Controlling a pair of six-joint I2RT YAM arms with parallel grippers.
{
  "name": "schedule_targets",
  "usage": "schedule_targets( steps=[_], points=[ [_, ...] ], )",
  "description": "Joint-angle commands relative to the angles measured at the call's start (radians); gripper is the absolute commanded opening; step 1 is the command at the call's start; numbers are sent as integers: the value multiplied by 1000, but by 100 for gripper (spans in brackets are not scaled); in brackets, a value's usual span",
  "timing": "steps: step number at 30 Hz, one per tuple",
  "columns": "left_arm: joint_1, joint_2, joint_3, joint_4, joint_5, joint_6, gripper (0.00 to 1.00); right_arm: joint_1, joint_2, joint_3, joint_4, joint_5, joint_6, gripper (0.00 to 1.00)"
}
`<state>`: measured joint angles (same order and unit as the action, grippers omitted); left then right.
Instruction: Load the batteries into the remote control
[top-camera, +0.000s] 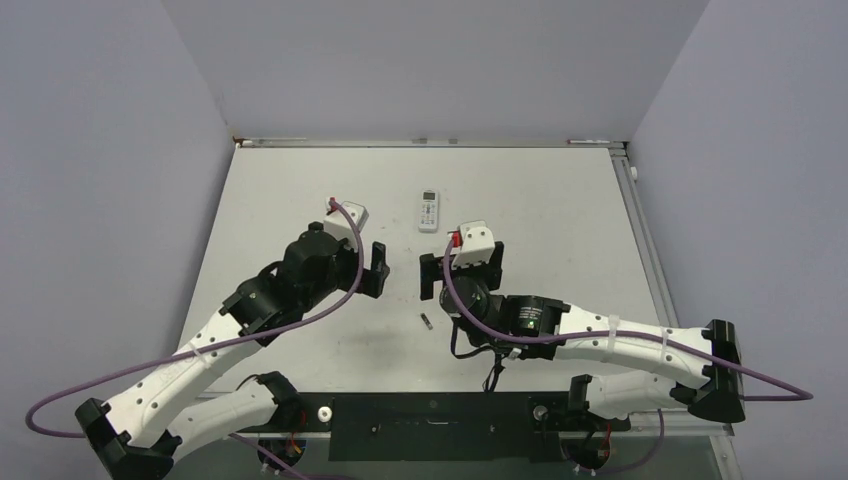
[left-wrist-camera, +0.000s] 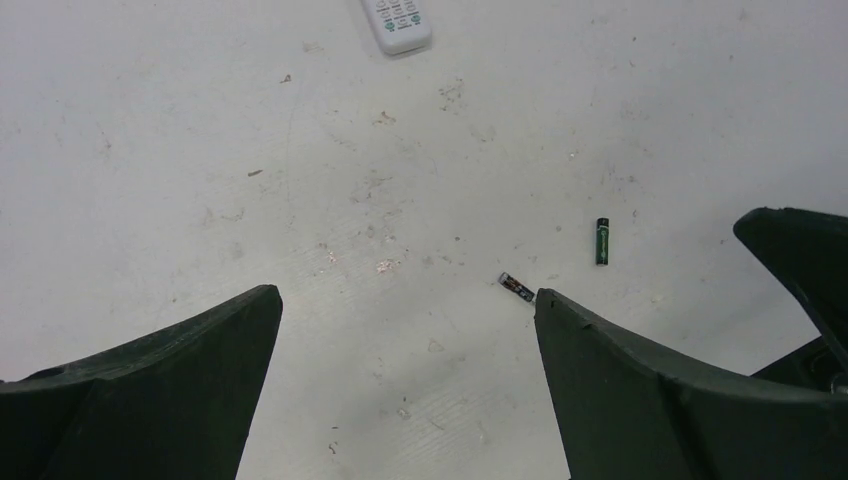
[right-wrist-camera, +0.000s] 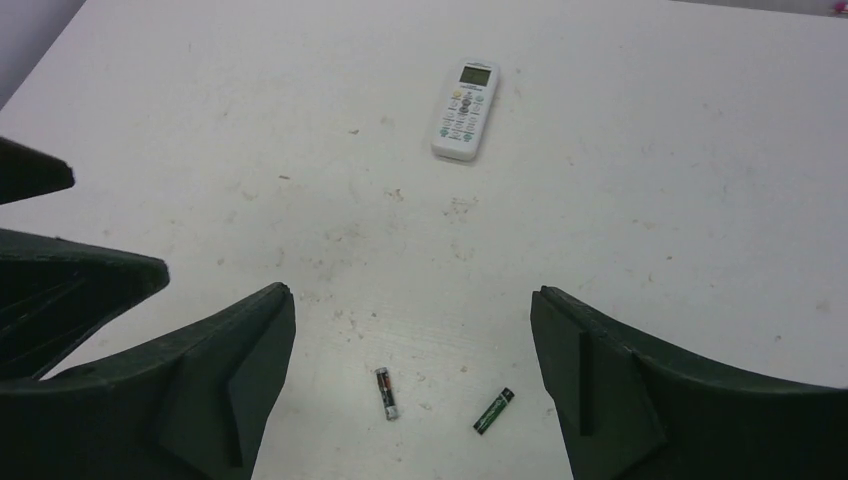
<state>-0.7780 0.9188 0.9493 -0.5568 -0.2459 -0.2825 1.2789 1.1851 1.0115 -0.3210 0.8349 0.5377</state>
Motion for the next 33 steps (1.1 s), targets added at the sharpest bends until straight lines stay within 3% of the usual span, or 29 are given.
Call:
schedule_targets(
  steps=[1,8,16,24,33],
  points=[
    [-6,-64,33,14,-17,-41,96,8,-31,59,-126,157,36,87],
    [0,-104,20,26,-45,-42,96,7,-61,64,-159,201,33,89],
    [18,-151,6,26,-133,-72,96,-20,39,151,-217,209,-12,90],
    [56,-176,2,15,-188,-89,96,-201,128,166,-133,-65,-43,92],
    [96,-208,-6,12,-219,-92,96,-309,272,210,-81,-230,-6,95]
  ],
)
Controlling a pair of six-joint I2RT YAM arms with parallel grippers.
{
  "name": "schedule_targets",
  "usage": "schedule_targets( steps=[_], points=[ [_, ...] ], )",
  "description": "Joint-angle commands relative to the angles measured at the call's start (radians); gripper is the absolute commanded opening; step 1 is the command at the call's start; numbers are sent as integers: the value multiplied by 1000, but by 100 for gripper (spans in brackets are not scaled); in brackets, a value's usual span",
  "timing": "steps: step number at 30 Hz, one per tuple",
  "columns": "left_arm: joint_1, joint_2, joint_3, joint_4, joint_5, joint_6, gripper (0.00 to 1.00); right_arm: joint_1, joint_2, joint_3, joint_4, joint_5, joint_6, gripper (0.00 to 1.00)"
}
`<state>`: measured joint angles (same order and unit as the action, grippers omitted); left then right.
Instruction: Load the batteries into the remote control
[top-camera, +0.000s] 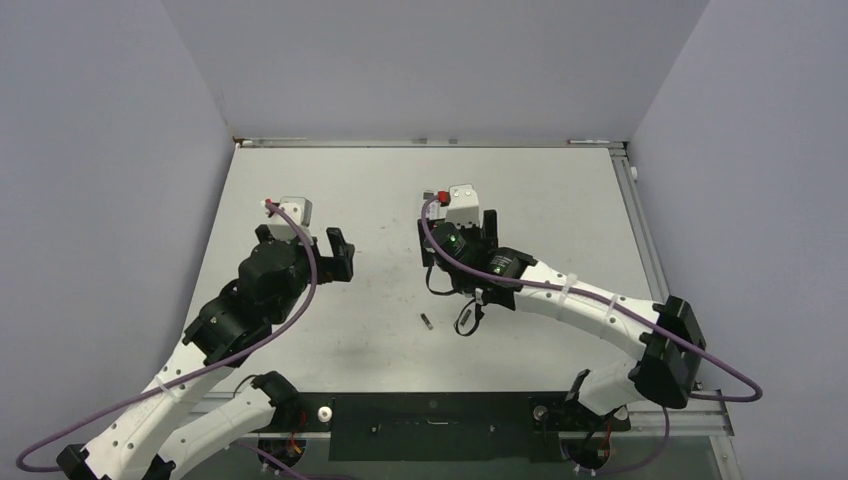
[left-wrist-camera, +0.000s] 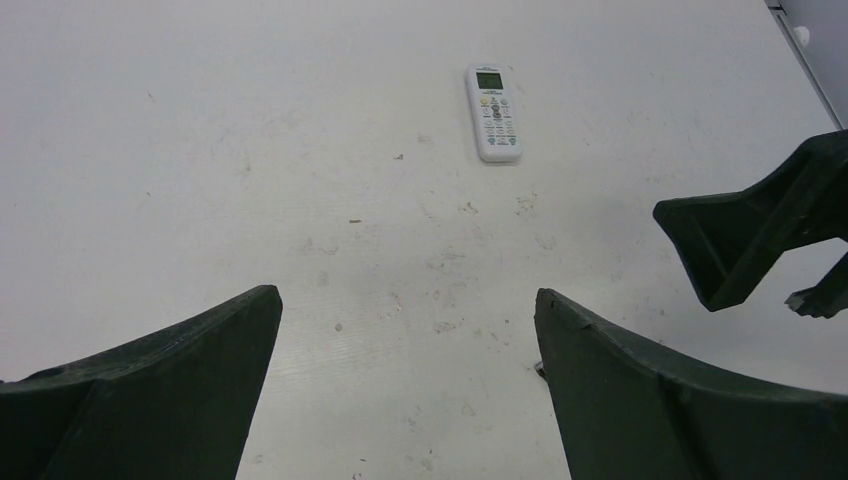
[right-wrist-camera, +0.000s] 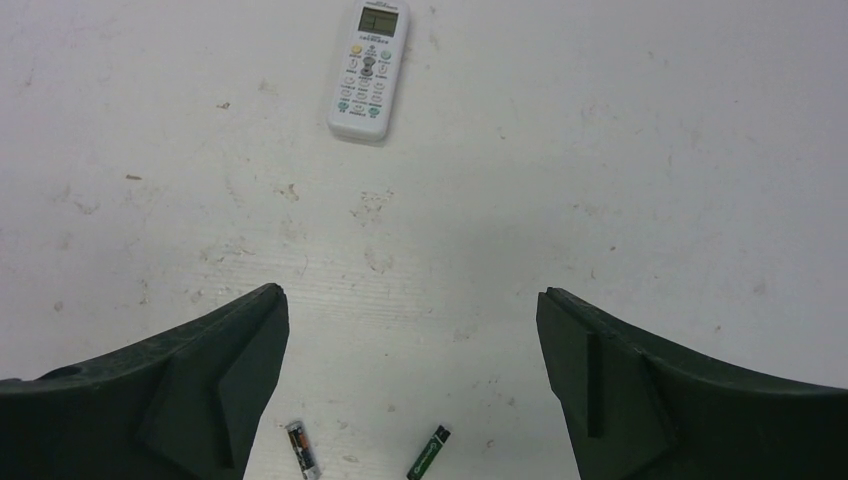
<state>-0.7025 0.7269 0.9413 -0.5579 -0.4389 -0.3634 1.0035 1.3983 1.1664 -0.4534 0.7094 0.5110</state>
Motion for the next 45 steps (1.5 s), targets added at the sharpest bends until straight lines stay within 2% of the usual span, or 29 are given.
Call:
schedule_targets(
  steps=[1,11,15,31,38,45],
  points=[
    [26,-15,1,13,-25,-12,96,-46,78,66,54,-119,29,95],
    [75,14,4,-7,-33,-3,96,-144,270,180,65,-253,94,98],
    [76,26,6,-10,-18,-2,96,-162,340,229,61,-274,116,97],
    [93,5,4,-1,31,-5,96,-247,604,432,60,-294,180,95],
    [102,-8,1,6,56,-3,96,-270,713,531,61,-302,185,91],
    [116,-17,-4,18,99,-5,96,-281,806,628,33,-266,181,90]
  ],
)
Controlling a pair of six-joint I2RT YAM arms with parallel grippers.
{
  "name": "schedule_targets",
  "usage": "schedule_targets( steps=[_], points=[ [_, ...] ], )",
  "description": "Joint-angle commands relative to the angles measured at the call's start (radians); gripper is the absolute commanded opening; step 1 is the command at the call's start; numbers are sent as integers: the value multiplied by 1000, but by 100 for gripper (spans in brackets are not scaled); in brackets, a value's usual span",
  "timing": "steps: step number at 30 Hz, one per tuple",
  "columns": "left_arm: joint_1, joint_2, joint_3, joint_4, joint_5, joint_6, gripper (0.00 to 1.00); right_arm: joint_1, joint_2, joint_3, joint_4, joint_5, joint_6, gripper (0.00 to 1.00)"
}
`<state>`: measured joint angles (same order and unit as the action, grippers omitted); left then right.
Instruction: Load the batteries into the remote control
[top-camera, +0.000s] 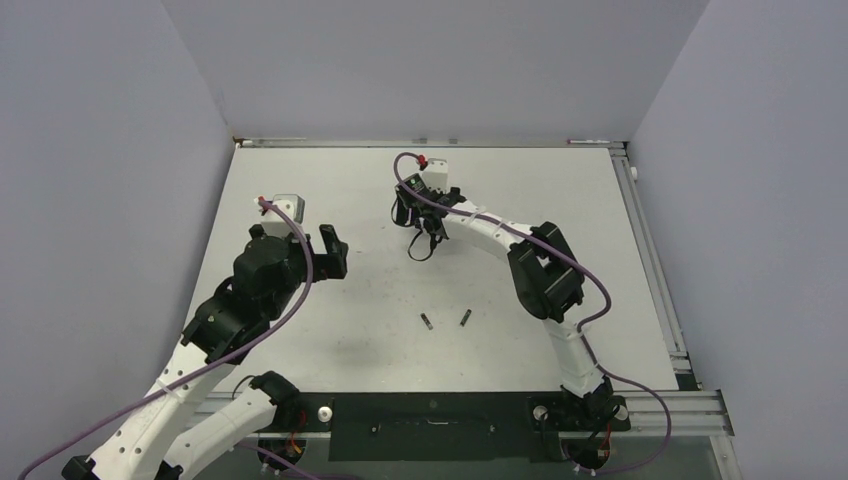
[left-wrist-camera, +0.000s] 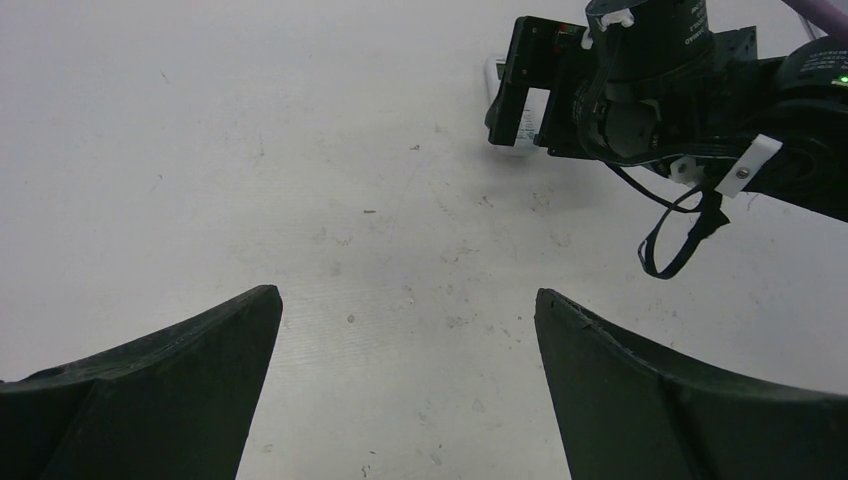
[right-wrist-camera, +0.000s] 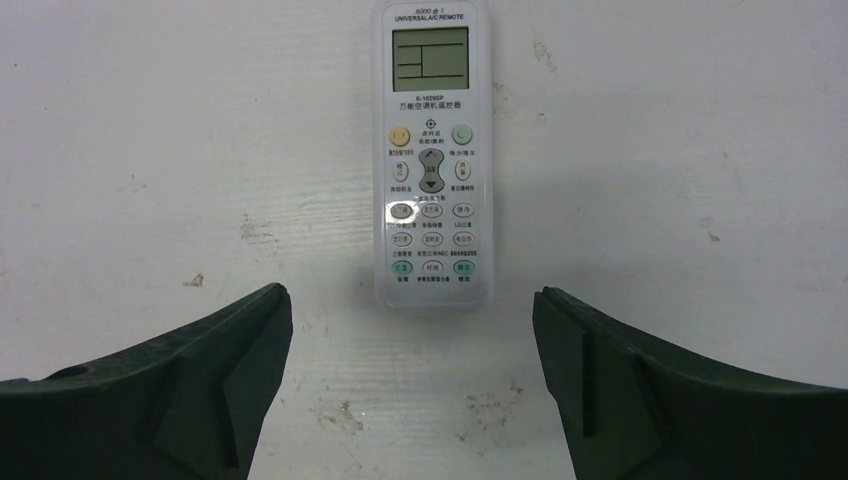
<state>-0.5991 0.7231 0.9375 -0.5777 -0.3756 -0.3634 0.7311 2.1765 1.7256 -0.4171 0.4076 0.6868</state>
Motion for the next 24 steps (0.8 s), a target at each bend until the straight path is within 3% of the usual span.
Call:
schedule_targets(
  steps=[1,24],
  points=[
    [16,-13,1,39,41,-5,96,-9,40,79,-5,35,5,89],
    [33,-29,-3,40,81,-5,96,-30,163,157,-30,56,2,80]
  ],
)
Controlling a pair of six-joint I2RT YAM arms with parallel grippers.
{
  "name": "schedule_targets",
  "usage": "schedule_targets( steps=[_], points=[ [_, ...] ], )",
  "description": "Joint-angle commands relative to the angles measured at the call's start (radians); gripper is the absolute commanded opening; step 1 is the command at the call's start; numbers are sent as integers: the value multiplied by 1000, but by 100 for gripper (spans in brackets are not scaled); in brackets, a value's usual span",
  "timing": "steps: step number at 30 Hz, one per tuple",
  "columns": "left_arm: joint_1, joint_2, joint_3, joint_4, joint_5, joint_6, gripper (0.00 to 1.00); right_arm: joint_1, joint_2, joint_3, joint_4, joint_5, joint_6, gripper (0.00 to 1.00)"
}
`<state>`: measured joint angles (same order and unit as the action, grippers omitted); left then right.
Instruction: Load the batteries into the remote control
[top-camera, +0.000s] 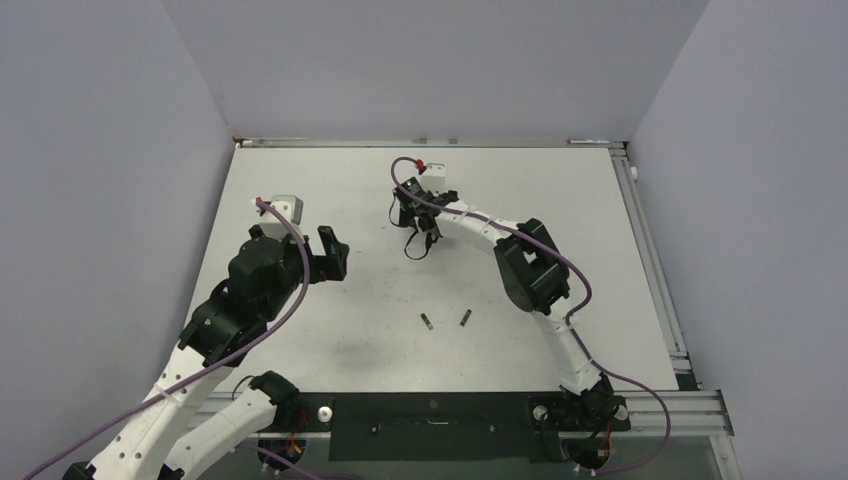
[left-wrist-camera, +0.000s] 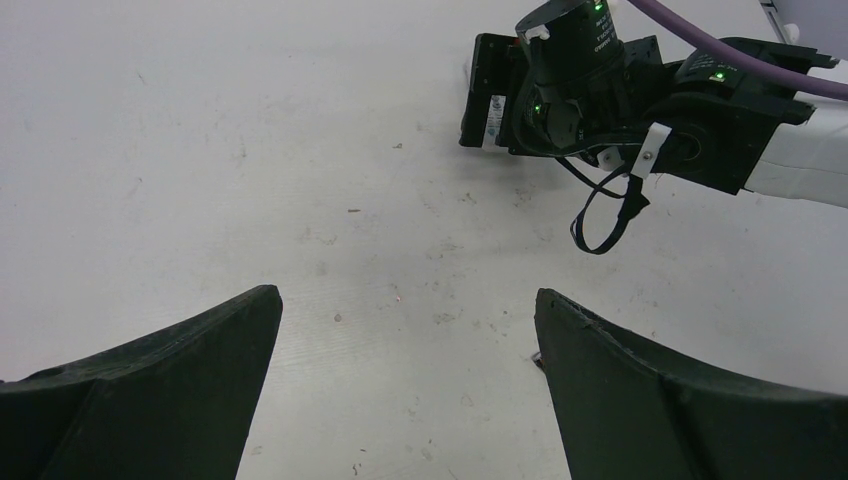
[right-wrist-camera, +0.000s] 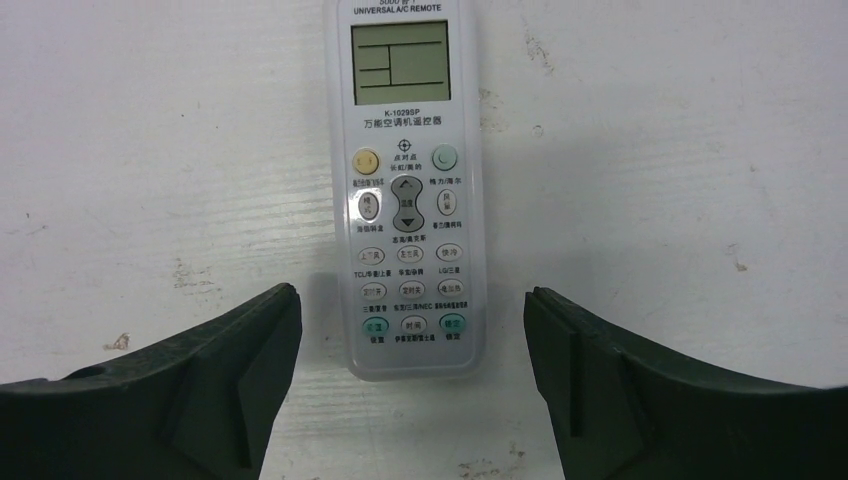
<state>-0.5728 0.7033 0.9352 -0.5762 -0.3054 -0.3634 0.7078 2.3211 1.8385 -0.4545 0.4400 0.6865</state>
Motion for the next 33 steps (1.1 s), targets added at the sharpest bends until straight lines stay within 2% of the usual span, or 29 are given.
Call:
schedule_targets(
  steps=[1,17,25,29,32,33],
  points=[
    [7,-9,0,38,11,-5,96,-8,21,43,8,24,4,80],
    [10,-8,0,37,12,-3,96,-13,54,38,9,-8,-21,70],
    [19,-5,1,41,21,-4,96,-12,58,33,10,-12,-32,57],
    [23,-4,1,41,23,-5,96,-12,53,33,7,-14,-35,47],
    [25,-2,-1,42,25,-5,96,-12,46,37,6,-27,-38,33],
    [25,-3,-1,41,25,-4,96,-13,41,39,7,-37,-39,26]
  ],
)
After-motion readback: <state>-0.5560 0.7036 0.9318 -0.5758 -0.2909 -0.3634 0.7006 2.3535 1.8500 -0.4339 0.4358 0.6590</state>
